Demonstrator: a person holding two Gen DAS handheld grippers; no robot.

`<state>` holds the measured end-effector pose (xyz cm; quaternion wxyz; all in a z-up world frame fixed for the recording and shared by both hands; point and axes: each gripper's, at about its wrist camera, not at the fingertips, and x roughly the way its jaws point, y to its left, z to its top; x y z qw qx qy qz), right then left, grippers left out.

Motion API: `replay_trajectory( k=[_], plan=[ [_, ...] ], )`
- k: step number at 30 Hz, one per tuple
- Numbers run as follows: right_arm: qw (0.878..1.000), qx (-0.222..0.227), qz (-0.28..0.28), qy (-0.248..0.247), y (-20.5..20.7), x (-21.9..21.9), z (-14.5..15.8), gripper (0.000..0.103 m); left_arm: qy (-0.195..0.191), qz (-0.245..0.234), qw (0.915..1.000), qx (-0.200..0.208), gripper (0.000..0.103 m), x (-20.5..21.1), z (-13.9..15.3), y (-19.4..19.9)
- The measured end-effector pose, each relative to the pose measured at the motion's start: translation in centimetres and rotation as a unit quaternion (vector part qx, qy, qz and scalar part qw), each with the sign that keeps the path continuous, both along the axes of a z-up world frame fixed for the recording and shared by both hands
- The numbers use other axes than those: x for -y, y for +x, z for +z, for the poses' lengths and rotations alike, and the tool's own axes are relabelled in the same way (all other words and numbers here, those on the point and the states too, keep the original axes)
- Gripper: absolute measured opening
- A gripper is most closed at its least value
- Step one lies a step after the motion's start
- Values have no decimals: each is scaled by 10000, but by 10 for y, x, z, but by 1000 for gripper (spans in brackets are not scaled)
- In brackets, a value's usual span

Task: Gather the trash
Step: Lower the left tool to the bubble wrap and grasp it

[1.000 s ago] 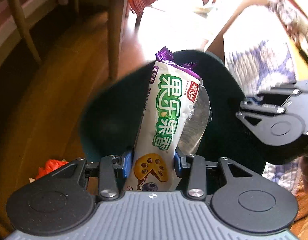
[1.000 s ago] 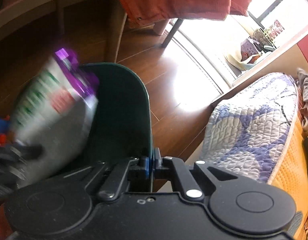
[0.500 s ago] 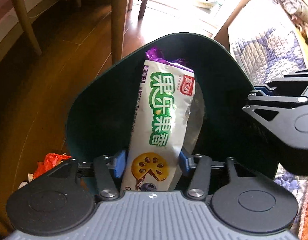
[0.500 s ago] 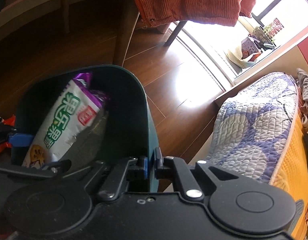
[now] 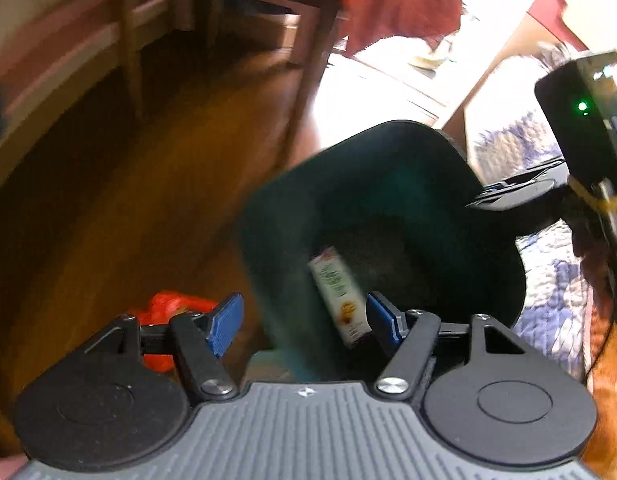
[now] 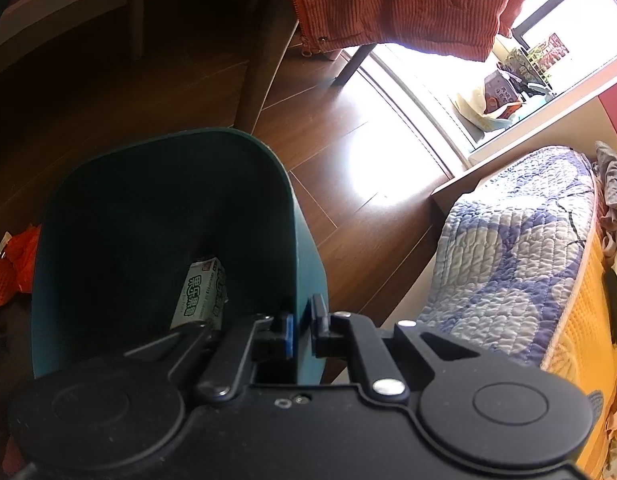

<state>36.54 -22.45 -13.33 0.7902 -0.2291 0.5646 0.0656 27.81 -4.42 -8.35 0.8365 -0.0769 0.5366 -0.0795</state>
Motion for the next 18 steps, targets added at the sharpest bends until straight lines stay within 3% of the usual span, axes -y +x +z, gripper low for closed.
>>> replay_trajectory(
  k=[6,8,18],
  plan=[
    [9995,-139,195,-212,0,-11,-1,8,-350,1106,9920,-499,67,-65,-3,-36],
    [9993,-184,214,-254,0,-14,-2,8,-427,1097,9923,-392,67,-73,-8,-41],
    [9984,-428,247,-281,-3,-14,-4,9,194,897,9955,-228,67,-90,-41,-39]
  ],
)
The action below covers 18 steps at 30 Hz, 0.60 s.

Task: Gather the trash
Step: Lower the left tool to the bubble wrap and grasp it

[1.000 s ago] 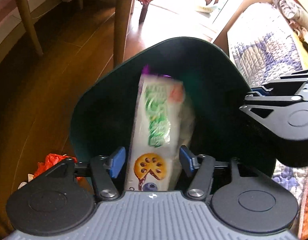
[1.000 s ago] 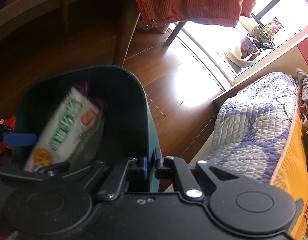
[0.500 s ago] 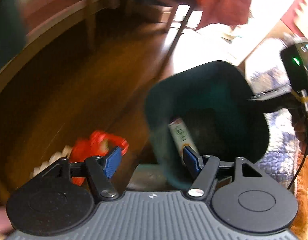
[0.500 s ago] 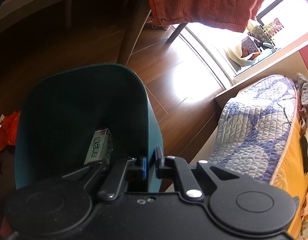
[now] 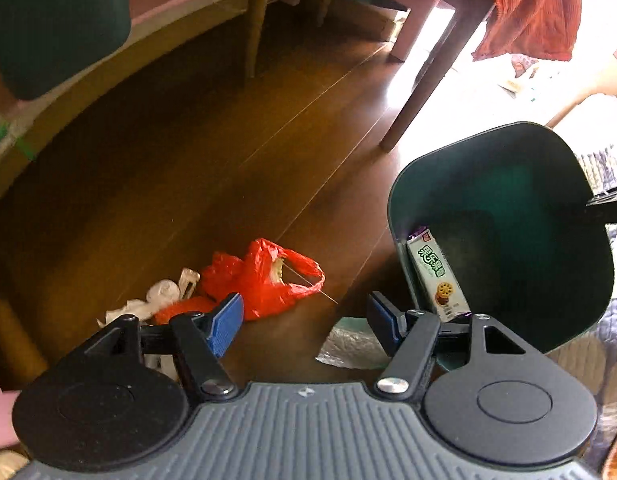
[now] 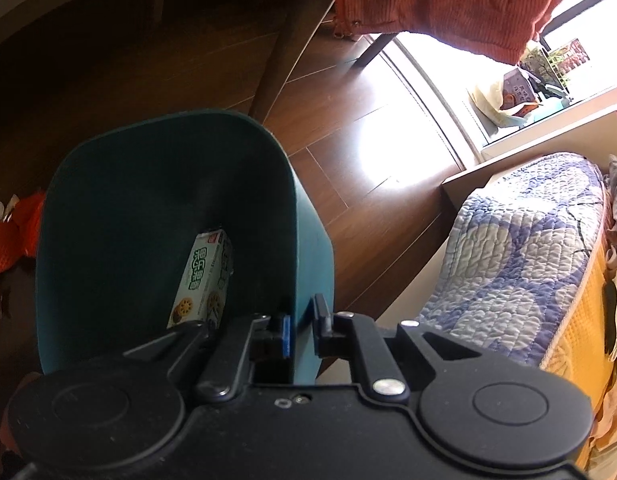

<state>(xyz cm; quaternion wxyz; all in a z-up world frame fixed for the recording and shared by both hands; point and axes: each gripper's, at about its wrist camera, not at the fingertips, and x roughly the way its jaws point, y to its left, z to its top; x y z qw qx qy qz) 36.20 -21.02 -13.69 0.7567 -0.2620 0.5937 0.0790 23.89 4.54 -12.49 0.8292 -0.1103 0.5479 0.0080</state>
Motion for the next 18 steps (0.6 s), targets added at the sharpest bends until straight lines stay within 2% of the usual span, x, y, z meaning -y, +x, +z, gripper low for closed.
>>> replay_trajectory(
  k=[6,8,10,13,16,18],
  plan=[
    [9989,247,-362,154,16,8,-2,7,-24,-840,9963,-166,67,30,-46,0],
    [9987,213,-397,223,24,14,-3,7,289,-1501,9883,6,67,54,-66,-4],
    [9986,150,-417,276,29,21,-3,7,459,-2000,9787,-76,67,74,-94,-7],
    [9986,71,-387,362,33,32,-4,7,320,-2362,9701,-465,67,94,-136,-12],
    [9982,36,-382,468,37,41,-6,7,648,-2769,9577,-448,67,121,-163,-18],
    [9980,34,-381,510,40,48,-7,7,724,-2923,9525,-462,67,137,-180,-16]
  ],
)
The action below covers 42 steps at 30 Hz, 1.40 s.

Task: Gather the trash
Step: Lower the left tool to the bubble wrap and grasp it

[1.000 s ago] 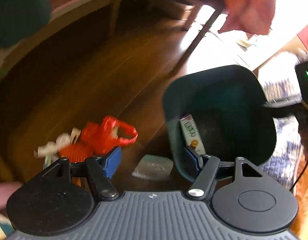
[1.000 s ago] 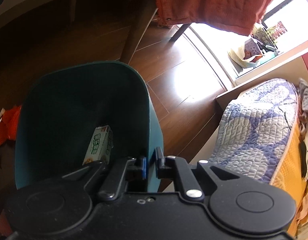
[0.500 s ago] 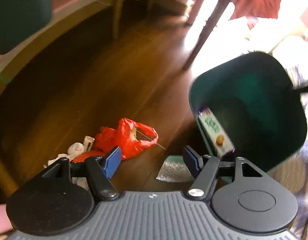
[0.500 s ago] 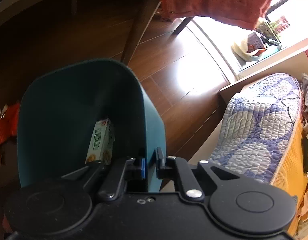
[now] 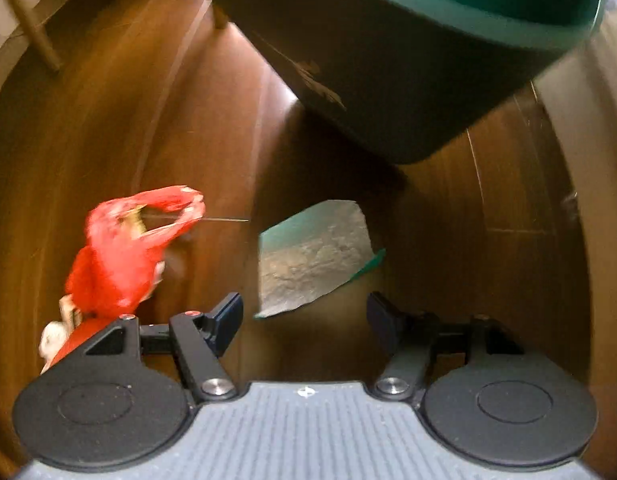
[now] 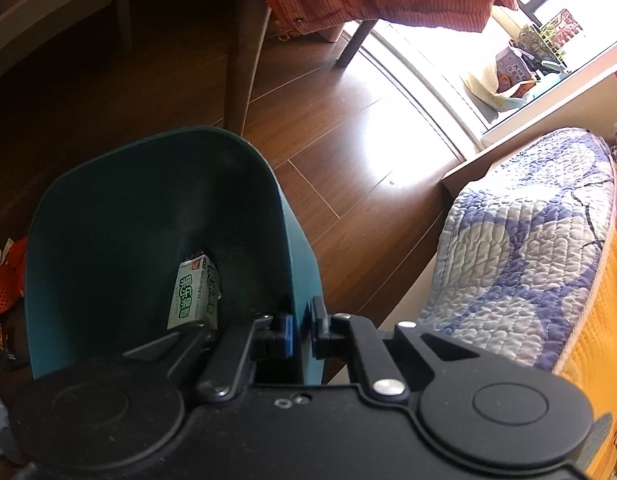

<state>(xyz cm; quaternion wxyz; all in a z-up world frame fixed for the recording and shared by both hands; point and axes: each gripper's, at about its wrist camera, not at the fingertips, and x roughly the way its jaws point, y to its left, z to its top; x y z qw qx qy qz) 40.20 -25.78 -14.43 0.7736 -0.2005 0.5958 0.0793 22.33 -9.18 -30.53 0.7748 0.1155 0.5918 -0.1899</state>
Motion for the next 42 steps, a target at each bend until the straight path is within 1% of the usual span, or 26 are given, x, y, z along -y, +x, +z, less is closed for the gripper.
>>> replay_trajectory(
  k=[2,4,7,12,17,18,19,20,22,23,24,25,26,30,35,39,40,42],
  plan=[
    [10000,-9,28,9,3,4,-1,7,94,-129,9999,-12,67,12,-16,5],
    [10000,-31,72,2,3,6,-2,6,320,-314,9990,10,67,26,-34,8],
    [9998,-27,192,23,3,6,-2,6,476,-582,9972,-1,67,39,-56,11],
    [9995,54,279,98,5,5,-1,6,676,-558,9959,-205,67,40,-88,22],
    [9993,119,255,262,5,9,0,8,779,-702,9941,-292,66,43,-104,24],
    [9992,141,271,270,5,10,0,8,805,-721,9937,-297,64,44,-106,24],
    [9991,159,262,290,5,11,0,8,830,-734,9932,-353,53,44,-108,25],
    [9991,169,240,321,6,12,0,8,849,-718,9929,-425,39,45,-111,27],
    [9989,180,230,362,6,13,1,8,803,-591,9938,-499,31,42,-113,33],
    [9989,188,215,376,5,13,1,8,780,-494,9945,-487,23,40,-112,36],
    [9989,200,197,381,5,13,1,8,750,-409,9951,-491,19,37,-110,39],
    [9989,216,174,391,4,14,1,8,694,-294,9959,-508,12,33,-107,42],
    [9988,229,150,400,4,14,1,8,643,-195,9965,-506,8,30,-104,44],
    [9987,301,91,403,1,14,1,8,398,336,9977,-443,6,7,-84,53],
    [9986,349,-5,400,-2,12,2,8,167,891,9955,-268,5,-27,-48,57],
    [9986,370,-17,375,-3,9,4,8,136,1099,9938,-101,4,-48,-27,58],
    [9987,361,-5,368,-3,8,4,8,108,1145,9933,-99,4,-53,-24,58],
    [9987,359,-20,357,-3,8,4,8,-43,1228,9921,-240,5,-60,-26,65]
  ],
)
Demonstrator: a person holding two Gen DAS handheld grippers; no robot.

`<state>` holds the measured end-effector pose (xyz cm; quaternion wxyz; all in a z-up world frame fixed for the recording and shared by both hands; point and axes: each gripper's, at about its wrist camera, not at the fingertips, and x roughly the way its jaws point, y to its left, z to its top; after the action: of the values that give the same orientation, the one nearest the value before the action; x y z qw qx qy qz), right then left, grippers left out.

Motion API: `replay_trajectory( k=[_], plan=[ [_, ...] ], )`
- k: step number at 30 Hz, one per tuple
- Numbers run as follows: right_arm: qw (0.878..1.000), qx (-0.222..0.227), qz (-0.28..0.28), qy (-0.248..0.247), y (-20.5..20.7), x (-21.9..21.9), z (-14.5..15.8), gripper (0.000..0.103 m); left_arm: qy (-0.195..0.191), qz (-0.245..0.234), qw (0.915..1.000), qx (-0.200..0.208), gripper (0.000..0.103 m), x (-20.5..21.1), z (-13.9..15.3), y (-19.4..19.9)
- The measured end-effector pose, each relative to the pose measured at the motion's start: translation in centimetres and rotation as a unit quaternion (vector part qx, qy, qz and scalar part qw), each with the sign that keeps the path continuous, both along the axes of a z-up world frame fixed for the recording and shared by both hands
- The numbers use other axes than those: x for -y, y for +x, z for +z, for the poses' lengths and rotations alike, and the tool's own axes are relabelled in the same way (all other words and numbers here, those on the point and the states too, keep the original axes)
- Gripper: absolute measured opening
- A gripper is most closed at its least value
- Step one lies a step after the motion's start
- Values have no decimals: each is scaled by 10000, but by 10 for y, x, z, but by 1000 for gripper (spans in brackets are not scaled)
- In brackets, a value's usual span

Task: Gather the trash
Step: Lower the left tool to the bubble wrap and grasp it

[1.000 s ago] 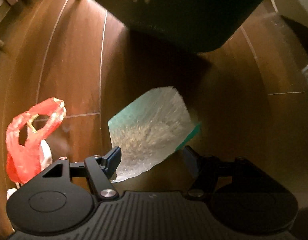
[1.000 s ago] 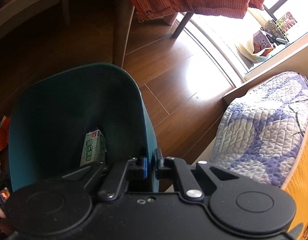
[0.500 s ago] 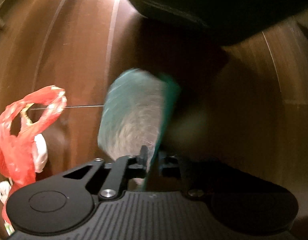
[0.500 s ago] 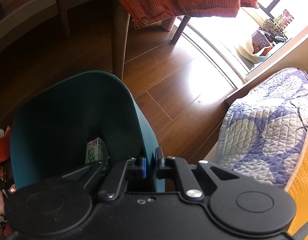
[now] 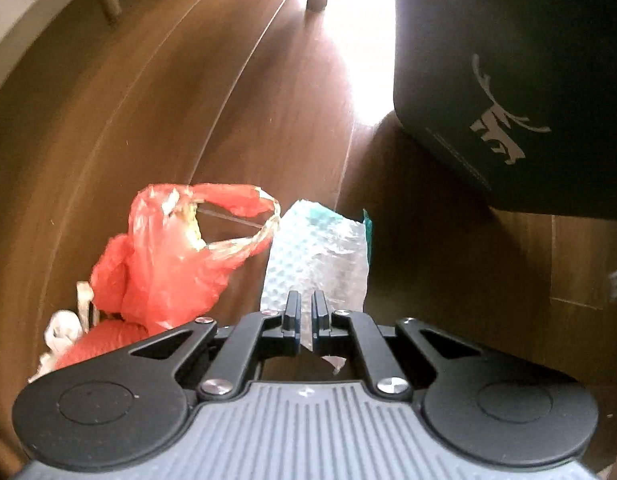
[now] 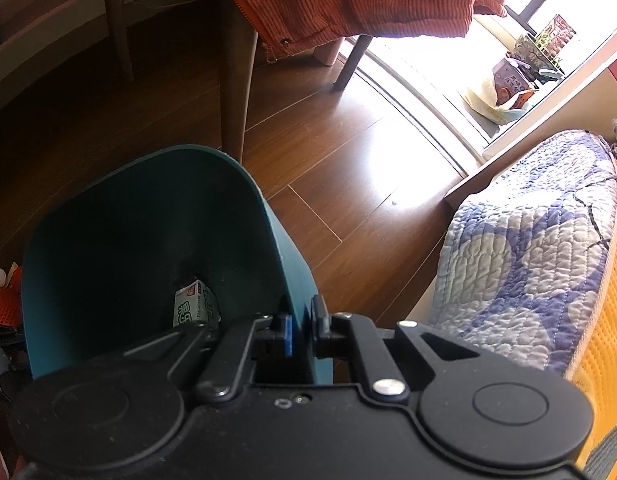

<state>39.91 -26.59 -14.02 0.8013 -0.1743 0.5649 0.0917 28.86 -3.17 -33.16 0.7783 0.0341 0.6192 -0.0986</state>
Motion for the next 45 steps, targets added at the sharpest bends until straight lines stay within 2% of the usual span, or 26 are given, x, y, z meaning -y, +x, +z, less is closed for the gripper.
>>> replay_trajectory(
  k=[3,6,8,10,11,14,18,24,29,34,36,37,38,39,40,41,43,45],
  plan=[
    [10000,16,-27,7,-1,1,0,8,-235,110,9995,-177,6,-8,-6,0],
    [10000,13,-42,37,-2,3,0,8,-519,220,9975,-415,17,-17,-11,-1],
    [10000,-5,-55,78,0,6,-1,9,-597,248,9968,-478,34,-18,-16,0],
    [9999,-7,-56,124,2,8,-2,9,-576,235,9970,-459,68,-16,-19,0],
    [9999,-5,-56,143,2,9,-2,9,-529,227,9975,-420,77,-14,-21,0],
    [9998,-4,-41,216,4,11,-3,9,-380,130,9984,-392,78,-3,-31,2],
    [9995,2,46,314,4,12,-2,10,109,-201,9994,-248,78,18,-46,8],
    [9991,14,114,408,6,12,-2,11,28,-392,9973,-621,78,27,-74,22],
    [9988,39,135,467,8,11,-2,11,243,-601,9953,-721,81,33,-90,25],
    [9986,64,132,499,9,12,-2,11,160,-461,9965,-675,80,32,-92,26],
    [9986,81,110,505,10,13,-2,11,164,-377,9970,-651,72,28,-91,25],
    [9986,87,93,510,10,14,-2,11,250,-382,9970,-618,61,27,-90,24],
    [9986,94,66,519,10,15,-2,11,386,-400,9969,-554,46,25,-88,22],
    [9986,99,36,525,10,16,-3,11,508,-400,9967,-491,38,25,-86,20],
    [9986,103,11,527,9,16,-3,11,522,-369,9969,-468,24,21,-85,18],
    [9986,107,-5,525,9,17,-3,11,543,-296,9969,-480,14,14,-84,18],
    [9986,116,-31,518,9,17,-4,11,586,-186,9968,-504,8,9,-83,17],
    [9986,136,-58,498,8,16,-3,10,571,-84,9972,-468,6,4,-77,15]
  ],
)
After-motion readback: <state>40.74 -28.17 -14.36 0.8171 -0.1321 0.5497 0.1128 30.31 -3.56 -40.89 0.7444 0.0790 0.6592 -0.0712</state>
